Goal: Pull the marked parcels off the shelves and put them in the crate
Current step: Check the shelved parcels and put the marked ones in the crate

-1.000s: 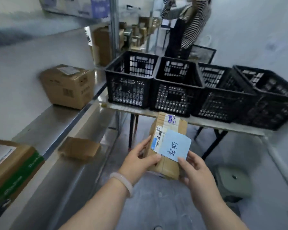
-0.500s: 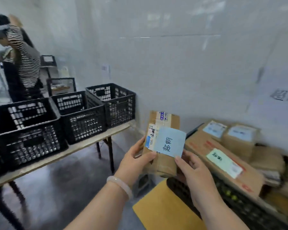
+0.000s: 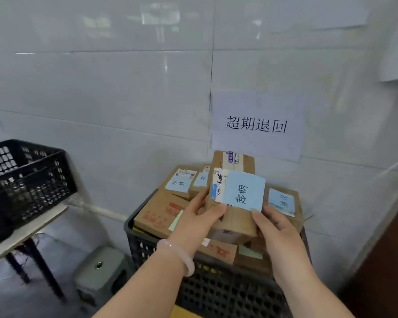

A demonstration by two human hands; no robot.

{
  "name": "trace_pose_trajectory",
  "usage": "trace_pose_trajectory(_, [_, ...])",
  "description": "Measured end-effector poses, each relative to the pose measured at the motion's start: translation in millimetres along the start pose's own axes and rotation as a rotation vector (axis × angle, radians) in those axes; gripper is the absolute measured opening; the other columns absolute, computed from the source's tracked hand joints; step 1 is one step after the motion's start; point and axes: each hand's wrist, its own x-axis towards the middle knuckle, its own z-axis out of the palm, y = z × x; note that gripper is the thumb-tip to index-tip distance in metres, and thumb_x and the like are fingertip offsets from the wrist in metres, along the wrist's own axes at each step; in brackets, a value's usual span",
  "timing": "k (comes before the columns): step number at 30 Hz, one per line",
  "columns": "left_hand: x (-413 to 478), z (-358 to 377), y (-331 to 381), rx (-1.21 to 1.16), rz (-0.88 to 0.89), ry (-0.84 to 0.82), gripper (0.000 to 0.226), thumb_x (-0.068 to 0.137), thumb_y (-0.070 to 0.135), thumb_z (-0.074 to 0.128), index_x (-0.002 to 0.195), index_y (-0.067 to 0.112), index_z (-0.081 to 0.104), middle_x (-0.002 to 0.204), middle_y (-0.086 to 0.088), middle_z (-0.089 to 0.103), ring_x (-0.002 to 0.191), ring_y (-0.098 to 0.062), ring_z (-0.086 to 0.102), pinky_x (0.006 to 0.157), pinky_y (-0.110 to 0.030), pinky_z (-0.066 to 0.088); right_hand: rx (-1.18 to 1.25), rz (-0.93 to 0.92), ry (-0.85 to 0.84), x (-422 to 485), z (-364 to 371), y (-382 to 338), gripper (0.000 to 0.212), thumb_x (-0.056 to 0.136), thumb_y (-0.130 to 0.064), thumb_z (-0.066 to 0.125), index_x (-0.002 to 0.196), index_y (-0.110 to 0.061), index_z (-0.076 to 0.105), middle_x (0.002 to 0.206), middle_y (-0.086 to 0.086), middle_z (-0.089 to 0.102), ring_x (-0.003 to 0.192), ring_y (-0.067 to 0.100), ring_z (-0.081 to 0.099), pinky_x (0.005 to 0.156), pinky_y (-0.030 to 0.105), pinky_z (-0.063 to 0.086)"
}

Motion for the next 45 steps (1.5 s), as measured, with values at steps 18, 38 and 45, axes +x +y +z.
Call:
trace_pose_trajectory(18, [143,26,-7,0.582,0.218,-0.231,0.078,0.079,0.067,0.059,0.147,0.044,0.029,0.132,0.022,0.048,0.106,0.013,0.047,0.084,-0.012,0.039,-0.266,0.001,0.148,104,17,-5,0.013,0.092,-0.039,0.060,0.102,-0.048,0.058,0.098,-0.030,0.058,0.095,-0.003,0.054,0.083,0.030,0.045])
trace_pose_trajectory(38, [168,13,-8,1.123,0.439,-0.130,0.060,0.090,0.067,0.045,0.146,0.049,0.032,0.159,0.012,0.026,0.146,-0.016,0.019,0.117,-0.040,0.018,-0.571,-0.289,0.079,76,10,-20,0.040,0.090,-0.043,0.060,0.113,-0.069,0.040,0.103,-0.059,0.041,0.103,-0.032,0.036,0.078,0.001,0.034])
trace_pose_trajectory(45, [113,-48,-15,1.233,0.551,0.090,0.071,0.085,0.069,0.051,0.148,0.048,0.027,0.161,0.008,0.022,0.148,-0.017,0.015,0.120,-0.045,0.012,-1.002,-0.609,-0.258,61,40,-16,0.065,0.079,-0.070,0.043,0.133,-0.072,0.007,0.137,-0.054,-0.005,0.130,-0.026,-0.015,0.107,0.015,0.005])
